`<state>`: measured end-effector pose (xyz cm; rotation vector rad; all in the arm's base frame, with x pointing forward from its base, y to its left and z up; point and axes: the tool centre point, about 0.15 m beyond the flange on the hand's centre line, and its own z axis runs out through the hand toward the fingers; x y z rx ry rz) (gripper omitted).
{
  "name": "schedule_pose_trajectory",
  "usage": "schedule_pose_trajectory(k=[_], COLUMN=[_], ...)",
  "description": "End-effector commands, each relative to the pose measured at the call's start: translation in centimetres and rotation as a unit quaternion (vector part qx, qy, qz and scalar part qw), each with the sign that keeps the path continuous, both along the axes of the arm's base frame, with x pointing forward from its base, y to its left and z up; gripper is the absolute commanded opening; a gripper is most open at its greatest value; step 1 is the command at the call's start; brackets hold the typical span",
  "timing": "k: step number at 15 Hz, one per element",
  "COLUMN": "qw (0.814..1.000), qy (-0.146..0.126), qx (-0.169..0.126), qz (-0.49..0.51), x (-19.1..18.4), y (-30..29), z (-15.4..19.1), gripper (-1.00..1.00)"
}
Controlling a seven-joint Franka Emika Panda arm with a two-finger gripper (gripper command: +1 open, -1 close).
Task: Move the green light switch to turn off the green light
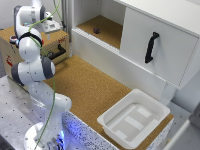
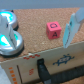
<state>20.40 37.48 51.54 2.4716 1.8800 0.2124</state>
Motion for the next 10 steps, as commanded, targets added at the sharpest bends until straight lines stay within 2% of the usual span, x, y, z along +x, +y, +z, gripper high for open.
schedule_pose_trajectory(k=[1, 3, 4, 5, 7, 9, 10], qw=[0.998, 0.996, 0.994, 0.993, 0.991, 0.988, 0.99], qy=[0.01, 0.012, 0.016, 0.027, 0.026, 0.05, 0.046], qx=[-0.059, -0.056, -0.056, -0.056, -0.04, -0.009, -0.005], qz=[0.036, 0.066, 0.087, 0.1, 0.127, 0.146, 0.131], x=[-3.7, -4.7, -5.4, -5.9, -7.3, -7.8, -7.4], y=[4.3, 4.9, 5.0, 5.0, 5.2, 4.9, 5.0], z=[1.7, 1.9, 1.6, 1.3, 0.9, 0.1, -0.4], gripper=[1.0, 1.0, -1.0, -1.0, -1.0, -1.0, -1.0])
